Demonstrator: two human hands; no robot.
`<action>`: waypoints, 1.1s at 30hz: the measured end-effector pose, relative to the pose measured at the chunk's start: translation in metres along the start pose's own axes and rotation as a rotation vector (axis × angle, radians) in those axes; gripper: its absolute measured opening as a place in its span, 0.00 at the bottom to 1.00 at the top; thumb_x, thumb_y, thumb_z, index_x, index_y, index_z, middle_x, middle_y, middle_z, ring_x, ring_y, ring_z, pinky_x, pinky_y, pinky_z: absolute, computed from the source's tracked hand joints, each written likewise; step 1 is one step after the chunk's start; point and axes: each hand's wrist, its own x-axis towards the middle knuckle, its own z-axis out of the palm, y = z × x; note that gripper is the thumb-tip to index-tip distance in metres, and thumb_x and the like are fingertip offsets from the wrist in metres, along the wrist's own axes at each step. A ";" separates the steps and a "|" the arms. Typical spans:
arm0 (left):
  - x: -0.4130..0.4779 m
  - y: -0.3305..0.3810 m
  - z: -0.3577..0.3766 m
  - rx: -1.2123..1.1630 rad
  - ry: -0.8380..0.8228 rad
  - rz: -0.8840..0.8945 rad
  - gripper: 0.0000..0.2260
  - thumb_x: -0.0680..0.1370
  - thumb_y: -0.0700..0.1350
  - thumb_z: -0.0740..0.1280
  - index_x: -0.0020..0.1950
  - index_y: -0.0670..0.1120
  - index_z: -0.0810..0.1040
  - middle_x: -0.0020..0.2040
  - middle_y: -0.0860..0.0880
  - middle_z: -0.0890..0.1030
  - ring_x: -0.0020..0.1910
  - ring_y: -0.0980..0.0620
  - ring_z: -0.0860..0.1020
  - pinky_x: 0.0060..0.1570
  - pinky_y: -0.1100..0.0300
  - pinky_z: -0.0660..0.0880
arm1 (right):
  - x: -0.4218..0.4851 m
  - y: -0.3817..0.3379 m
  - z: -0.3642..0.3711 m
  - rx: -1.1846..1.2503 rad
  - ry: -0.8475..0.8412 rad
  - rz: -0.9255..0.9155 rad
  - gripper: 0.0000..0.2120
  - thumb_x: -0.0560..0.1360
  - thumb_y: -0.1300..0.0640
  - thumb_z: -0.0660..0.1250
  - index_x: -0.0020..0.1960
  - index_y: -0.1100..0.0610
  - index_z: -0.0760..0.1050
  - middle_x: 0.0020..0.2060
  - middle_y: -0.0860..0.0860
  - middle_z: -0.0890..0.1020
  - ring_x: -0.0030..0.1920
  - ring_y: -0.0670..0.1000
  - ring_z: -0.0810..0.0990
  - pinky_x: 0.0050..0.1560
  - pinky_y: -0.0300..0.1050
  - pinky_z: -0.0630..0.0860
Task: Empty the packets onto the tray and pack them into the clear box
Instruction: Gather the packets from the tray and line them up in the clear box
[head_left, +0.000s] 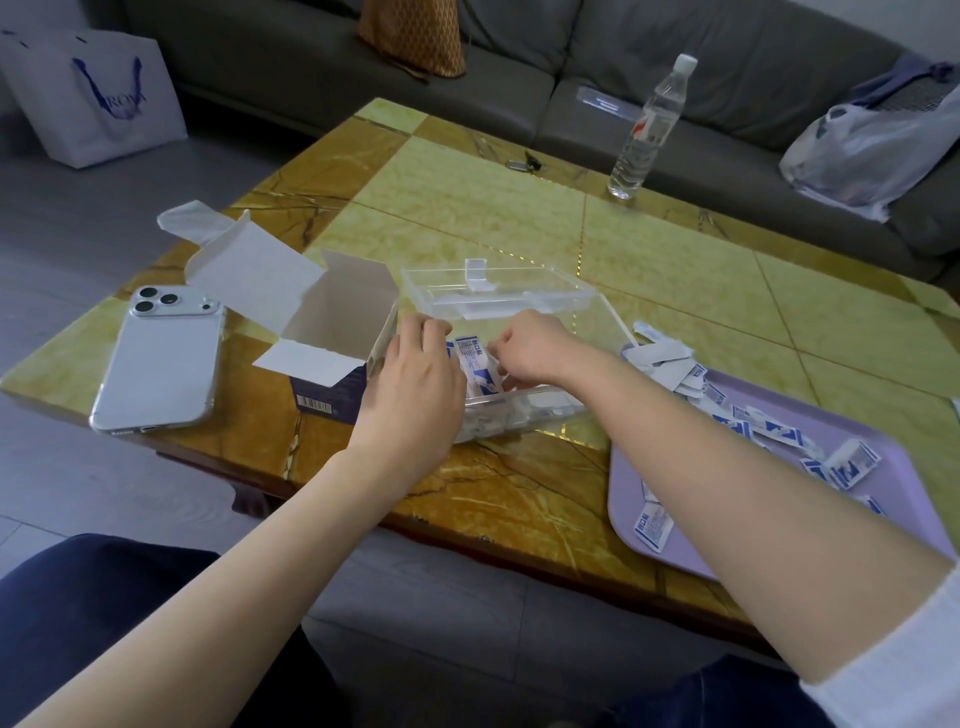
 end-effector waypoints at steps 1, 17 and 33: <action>0.000 0.000 0.000 -0.001 0.001 0.000 0.15 0.81 0.43 0.53 0.67 0.41 0.63 0.65 0.44 0.64 0.60 0.46 0.70 0.48 0.57 0.71 | -0.001 0.002 -0.002 -0.013 0.016 -0.030 0.10 0.78 0.64 0.58 0.52 0.66 0.78 0.50 0.61 0.82 0.50 0.59 0.82 0.53 0.52 0.78; 0.002 -0.003 -0.001 -0.020 -0.011 0.007 0.15 0.81 0.44 0.53 0.68 0.43 0.63 0.65 0.45 0.65 0.62 0.47 0.68 0.55 0.55 0.70 | -0.003 -0.008 -0.014 -0.154 -0.292 0.019 0.13 0.81 0.63 0.53 0.59 0.64 0.74 0.39 0.55 0.83 0.42 0.54 0.83 0.43 0.44 0.77; 0.002 -0.005 -0.001 -0.003 -0.033 0.027 0.16 0.81 0.43 0.53 0.68 0.41 0.63 0.65 0.44 0.65 0.61 0.46 0.69 0.58 0.53 0.71 | 0.011 0.002 0.002 -0.040 0.052 -0.060 0.11 0.77 0.68 0.55 0.50 0.68 0.77 0.46 0.61 0.80 0.48 0.62 0.79 0.51 0.51 0.78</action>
